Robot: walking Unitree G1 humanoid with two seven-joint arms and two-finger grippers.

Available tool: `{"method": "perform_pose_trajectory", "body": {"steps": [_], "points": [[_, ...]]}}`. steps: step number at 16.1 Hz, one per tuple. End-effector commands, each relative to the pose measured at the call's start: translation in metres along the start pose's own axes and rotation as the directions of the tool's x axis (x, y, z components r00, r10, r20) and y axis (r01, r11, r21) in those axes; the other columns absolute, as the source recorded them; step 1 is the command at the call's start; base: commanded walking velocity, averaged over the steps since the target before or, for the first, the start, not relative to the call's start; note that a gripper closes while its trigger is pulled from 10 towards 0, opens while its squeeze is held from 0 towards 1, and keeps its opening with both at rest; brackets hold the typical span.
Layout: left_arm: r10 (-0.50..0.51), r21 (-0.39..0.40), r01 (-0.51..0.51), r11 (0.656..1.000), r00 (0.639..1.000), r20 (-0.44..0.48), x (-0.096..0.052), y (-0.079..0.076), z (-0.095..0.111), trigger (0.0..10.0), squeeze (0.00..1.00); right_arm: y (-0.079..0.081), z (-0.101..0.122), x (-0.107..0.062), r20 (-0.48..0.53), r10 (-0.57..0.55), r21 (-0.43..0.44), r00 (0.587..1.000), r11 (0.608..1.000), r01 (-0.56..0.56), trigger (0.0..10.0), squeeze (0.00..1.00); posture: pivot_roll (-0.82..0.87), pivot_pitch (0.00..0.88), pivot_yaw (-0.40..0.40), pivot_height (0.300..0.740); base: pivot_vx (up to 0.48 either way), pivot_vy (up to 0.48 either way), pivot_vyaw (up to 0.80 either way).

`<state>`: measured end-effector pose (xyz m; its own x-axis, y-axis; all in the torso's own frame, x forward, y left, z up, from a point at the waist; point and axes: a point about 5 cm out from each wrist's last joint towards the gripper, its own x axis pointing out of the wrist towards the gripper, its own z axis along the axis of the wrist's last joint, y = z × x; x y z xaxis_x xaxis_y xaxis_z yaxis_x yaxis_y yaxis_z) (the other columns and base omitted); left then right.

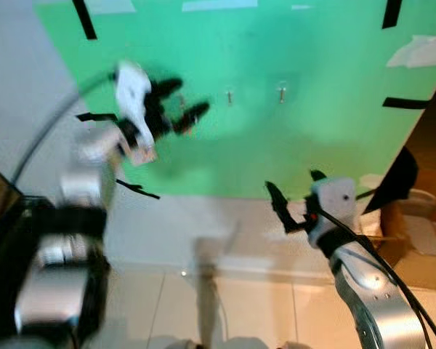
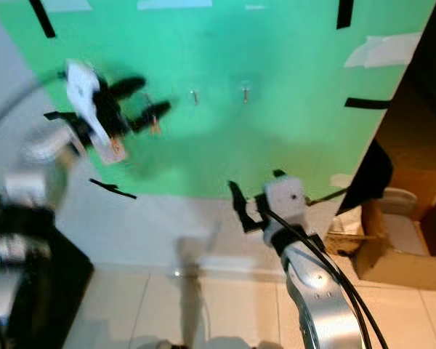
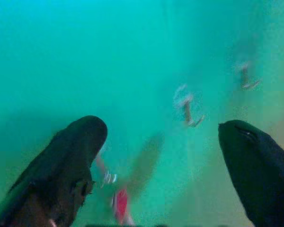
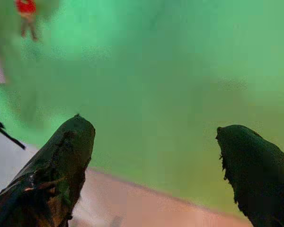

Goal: Hang keys on a hook

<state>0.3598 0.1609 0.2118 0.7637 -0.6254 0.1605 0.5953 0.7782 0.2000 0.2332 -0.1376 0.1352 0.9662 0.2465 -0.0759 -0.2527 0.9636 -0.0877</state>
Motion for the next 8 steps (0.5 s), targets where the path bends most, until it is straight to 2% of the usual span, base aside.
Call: {"method": "perform_pose_trajectory", "body": {"steps": [1,3,4,5,6,7,8], "points": [[0.091,0.054,-0.092,0.994,0.996,0.014,-0.007,0.005,0.004,10.0,0.84,0.002,0.000,0.001,0.001,0.006,0.016,1.000,1.000,-0.006,10.0,0.00,-0.14,0.000,0.115,0.732,0.000,0.000,0.00],[0.184,0.149,-0.180,0.972,0.983,-0.018,-0.029,-0.009,-0.017,10.0,0.84,-0.002,-0.006,0.002,-0.024,-0.001,0.014,1.000,1.000,0.001,10.0,0.00,-0.13,0.000,0.088,0.732,0.000,0.000,0.00],[0.241,0.180,-0.232,0.956,0.970,-0.030,-0.042,-0.018,-0.021,10.0,0.84,-0.004,-0.010,0.001,-0.038,-0.009,-0.011,0.999,1.000,0.009,10.0,0.00,-0.12,0.000,0.080,0.732,0.000,0.000,0.80],[0.319,0.180,-0.309,0.934,0.947,-0.029,-0.059,-0.029,-0.025,10.0,0.84,-0.008,-0.015,0.000,-0.051,-0.020,-0.019,0.999,1.000,0.019,10.0,0.00,-0.12,0.000,0.072,0.732,0.000,0.000,0.80],[0.351,0.175,-0.341,0.923,0.936,-0.029,-0.065,-0.031,-0.026,10.0,0.84,-0.009,-0.016,0.000,-0.053,-0.022,-0.013,0.998,1.000,0.022,10.0,0.00,-0.11,0.000,0.068,0.732,0.000,0.000,0.80],[0.436,0.171,-0.423,0.890,0.898,-0.050,-0.080,-0.033,-0.031,10.0,0.84,-0.009,-0.019,-0.001,-0.065,-0.017,0.011,0.998,1.000,0.018,10.0,0.00,-0.10,0.000,0.062,0.732,0.000,0.000,0.80],[0.466,0.181,-0.447,0.876,0.882,-0.077,-0.087,-0.034,-0.036,10.0,0.84,-0.008,-0.022,-0.001,-0.078,-0.011,0.048,0.997,0.999,0.015,10.0,0.00,-0.09,0.000,0.052,0.732,0.000,0.000,0.80]]}}
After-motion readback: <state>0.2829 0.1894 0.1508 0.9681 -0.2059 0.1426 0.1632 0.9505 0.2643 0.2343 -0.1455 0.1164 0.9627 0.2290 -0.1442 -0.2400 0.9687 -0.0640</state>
